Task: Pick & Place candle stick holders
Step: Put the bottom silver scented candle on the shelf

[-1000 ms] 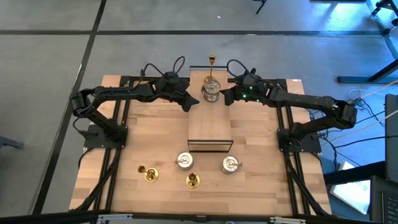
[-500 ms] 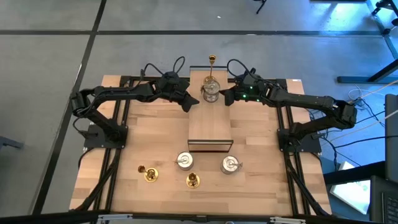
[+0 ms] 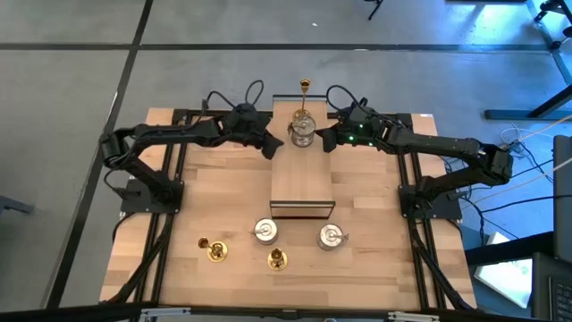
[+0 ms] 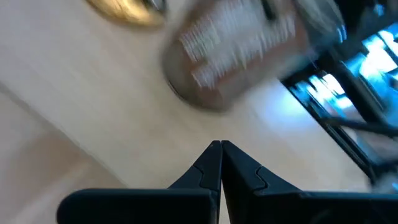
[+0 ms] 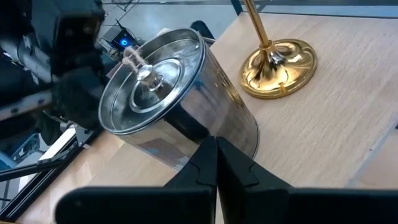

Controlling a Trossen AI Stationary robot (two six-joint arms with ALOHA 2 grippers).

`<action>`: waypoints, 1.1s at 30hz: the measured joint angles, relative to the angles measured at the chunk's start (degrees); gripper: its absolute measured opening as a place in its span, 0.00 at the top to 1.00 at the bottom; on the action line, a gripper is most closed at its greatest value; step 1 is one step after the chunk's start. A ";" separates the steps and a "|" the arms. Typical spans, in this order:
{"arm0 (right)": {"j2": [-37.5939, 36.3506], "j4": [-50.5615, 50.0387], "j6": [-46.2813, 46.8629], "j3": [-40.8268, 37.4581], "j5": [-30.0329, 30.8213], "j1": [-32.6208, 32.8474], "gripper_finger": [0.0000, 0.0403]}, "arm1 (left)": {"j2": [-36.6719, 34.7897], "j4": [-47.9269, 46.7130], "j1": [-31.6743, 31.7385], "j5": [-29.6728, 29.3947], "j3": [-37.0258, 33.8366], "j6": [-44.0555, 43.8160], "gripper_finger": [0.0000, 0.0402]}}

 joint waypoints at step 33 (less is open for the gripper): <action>0.00 4.82 -0.26 0.00 0.46 -1.63 1.00 | -0.71 8.46 4.50 1.12 0.02 0.43 1.00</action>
